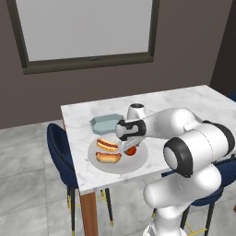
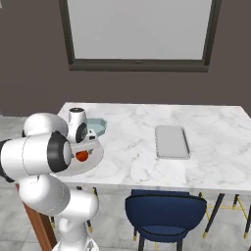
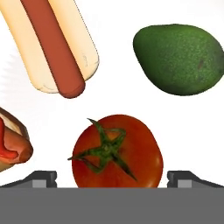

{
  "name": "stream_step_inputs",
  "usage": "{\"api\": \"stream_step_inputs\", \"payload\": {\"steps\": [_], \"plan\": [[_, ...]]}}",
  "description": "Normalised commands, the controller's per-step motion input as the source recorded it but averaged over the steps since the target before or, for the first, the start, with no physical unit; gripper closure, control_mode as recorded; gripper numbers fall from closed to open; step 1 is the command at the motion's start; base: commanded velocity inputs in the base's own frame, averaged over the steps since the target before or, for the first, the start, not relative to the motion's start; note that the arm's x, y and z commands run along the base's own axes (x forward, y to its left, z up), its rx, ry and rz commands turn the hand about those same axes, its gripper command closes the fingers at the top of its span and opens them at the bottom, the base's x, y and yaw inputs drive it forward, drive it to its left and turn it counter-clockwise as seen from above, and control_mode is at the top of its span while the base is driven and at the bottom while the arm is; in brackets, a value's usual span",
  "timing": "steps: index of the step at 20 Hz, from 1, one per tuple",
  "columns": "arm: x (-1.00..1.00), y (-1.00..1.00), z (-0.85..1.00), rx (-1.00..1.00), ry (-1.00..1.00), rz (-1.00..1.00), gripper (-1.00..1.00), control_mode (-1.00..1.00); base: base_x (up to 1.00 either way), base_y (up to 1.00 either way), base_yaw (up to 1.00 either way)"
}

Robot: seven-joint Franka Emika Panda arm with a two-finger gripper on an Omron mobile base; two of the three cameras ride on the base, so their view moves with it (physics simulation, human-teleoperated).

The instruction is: Place one cooked food and one vegetable from the large plate to each tupperware container.

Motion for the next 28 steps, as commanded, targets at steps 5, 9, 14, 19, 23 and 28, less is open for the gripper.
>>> {"api": "stream_step_inputs", "payload": {"steps": [5, 9, 14, 19, 23, 28], "plan": [[0.0, 0.0, -0.12, 0.0, 0.0, 0.0, -1.0, -1.0, 0.0, 0.0, 0.0], [0.0, 0.0, -0.14, 0.0, 0.0, 0.0, -1.0, -1.0, 0.0, 0.0, 0.0], [0.0, 0.0, 0.0, 0.0, 0.0, 0.0, -1.0, -1.0, 0.0, 0.0, 0.0], [0.0, 0.0, 0.0, 0.0, 0.0, 0.0, 1.0, -1.0, 0.0, 0.0, 0.0], [0.0, 0.0, 0.0, 0.0, 0.0, 0.0, 1.0, -1.0, 0.0, 0.0, 0.0], [0.0, 0.0, 0.0, 0.0, 0.0, 0.0, 1.0, -1.0, 0.0, 0.0, 0.0]]}}
